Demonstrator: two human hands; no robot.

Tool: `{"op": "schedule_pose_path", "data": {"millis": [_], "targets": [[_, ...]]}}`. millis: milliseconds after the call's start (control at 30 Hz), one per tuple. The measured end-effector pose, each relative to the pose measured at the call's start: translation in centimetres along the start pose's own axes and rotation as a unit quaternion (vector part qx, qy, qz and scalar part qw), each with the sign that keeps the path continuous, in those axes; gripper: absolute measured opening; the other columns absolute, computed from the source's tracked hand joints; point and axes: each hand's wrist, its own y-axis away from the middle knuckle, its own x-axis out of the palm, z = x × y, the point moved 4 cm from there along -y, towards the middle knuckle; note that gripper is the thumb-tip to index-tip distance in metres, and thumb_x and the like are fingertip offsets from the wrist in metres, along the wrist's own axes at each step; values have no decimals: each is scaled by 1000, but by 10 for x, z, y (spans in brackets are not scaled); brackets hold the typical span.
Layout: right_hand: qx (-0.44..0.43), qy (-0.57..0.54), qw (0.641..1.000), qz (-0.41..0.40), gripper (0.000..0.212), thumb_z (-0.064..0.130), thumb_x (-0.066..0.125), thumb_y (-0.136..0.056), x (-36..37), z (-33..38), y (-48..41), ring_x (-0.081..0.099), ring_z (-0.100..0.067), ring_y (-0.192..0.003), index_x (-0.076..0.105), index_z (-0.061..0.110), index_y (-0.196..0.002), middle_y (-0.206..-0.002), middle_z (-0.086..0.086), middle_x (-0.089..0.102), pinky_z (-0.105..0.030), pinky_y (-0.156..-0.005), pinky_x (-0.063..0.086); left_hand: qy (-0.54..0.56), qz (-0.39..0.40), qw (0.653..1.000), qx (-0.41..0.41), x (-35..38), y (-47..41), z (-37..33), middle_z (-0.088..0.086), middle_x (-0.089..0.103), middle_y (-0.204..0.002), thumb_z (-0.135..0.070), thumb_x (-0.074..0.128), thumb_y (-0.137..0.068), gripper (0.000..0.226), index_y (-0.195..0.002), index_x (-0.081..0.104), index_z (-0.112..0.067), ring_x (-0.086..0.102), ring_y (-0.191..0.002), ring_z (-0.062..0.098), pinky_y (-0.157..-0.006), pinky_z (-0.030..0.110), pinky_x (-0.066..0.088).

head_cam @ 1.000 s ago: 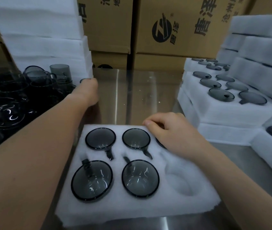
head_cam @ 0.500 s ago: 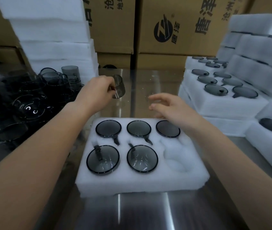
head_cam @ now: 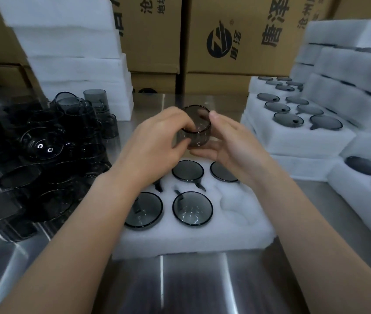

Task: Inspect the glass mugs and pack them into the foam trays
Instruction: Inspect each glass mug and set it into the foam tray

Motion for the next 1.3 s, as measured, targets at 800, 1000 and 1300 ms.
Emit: {"op": "schedule_pose_path", "data": {"millis": [800,1000,1300], "targets": [[-10,-2,1000,-1,32,41,68,-86,1,-6,0,69,-27,-89,50,14,-89,-88,-8,70,-39,-60,55,115,-26,990,-79,6,7,1,-5,63,-105,-26,89,-63,64,-123,67,-18,59,-99,10,-95,28,48],[-63,110,992,-8,52,38,84,-61,5,-6,1,63,-11,-80,50,21,-95,-89,2,67,-28,-62,51,77,-5,996,-51,7,6,-1,-3,59,-104,-19,90,-59,64,-119,69,-12,52,-93,2,-85,4,37],[-143,181,973,21,53,20,87,-63,3,1,5,63,-18,-115,65,20,-112,-115,1,68,-46,-96,53,227,-50,962,-145,4,11,13,-6,70,-112,-12,86,-68,59,-124,66,-15,65,-105,5,-93,18,49]]}}
